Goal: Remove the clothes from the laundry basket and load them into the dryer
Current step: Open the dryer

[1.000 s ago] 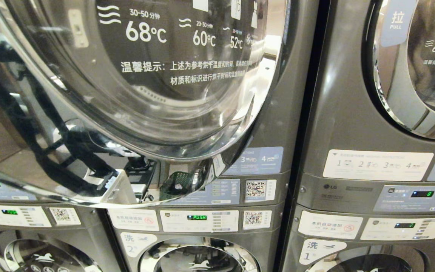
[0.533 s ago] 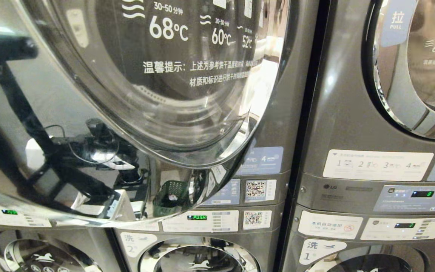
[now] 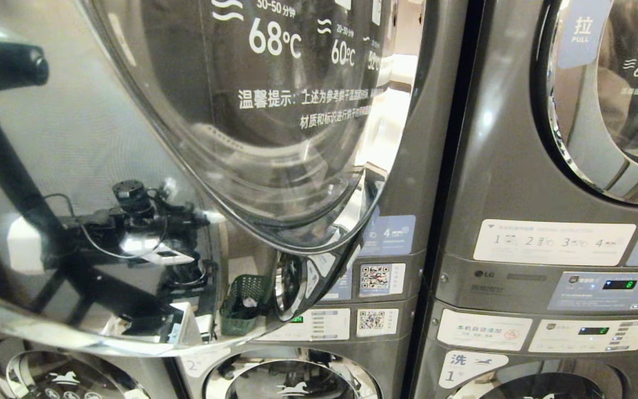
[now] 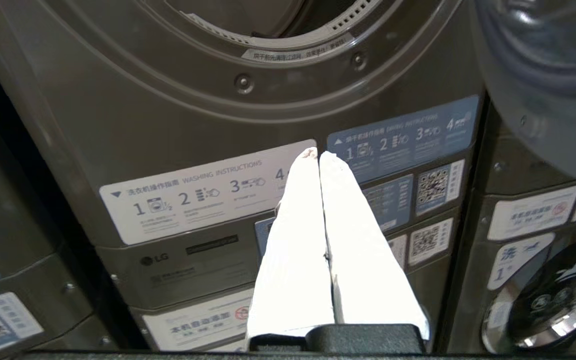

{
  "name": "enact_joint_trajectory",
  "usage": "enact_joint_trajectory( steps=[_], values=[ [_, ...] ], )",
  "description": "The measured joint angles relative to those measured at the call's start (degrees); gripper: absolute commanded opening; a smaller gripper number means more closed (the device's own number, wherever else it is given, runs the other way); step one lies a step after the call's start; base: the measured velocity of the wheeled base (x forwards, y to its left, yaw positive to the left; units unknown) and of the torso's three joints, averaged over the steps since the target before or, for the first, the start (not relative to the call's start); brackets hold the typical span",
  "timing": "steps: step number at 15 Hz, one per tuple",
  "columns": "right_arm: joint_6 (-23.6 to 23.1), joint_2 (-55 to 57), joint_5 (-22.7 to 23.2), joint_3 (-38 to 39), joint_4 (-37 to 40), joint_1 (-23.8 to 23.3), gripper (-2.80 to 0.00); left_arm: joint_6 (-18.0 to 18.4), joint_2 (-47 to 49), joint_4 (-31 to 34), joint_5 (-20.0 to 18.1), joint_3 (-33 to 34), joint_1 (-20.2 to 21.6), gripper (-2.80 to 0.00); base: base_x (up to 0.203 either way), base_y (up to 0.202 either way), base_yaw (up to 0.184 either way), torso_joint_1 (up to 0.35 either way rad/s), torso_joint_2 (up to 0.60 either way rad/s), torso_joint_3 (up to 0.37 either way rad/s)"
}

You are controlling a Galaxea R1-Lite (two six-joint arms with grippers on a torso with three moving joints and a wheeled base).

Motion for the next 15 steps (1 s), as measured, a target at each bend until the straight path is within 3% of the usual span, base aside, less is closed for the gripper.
enact_joint_trajectory(
  steps=[5,15],
  values=[
    [-0.01,0.00,0.02,0.00,0.04,0.00,-2.80,2.72,0.55,-0.01,-0.45,0.00,-1.43,-2.80,0.000,0.000,0.000,0.001,0.00,0.020],
    [-0.02,0.00,0.02,0.00,0.00,0.00,-2.80,3.12,1.40,-0.15,-0.50,-0.29,-3.43,-2.80,0.000,0.000,0.000,0.002,0.00,0.190]
  ],
)
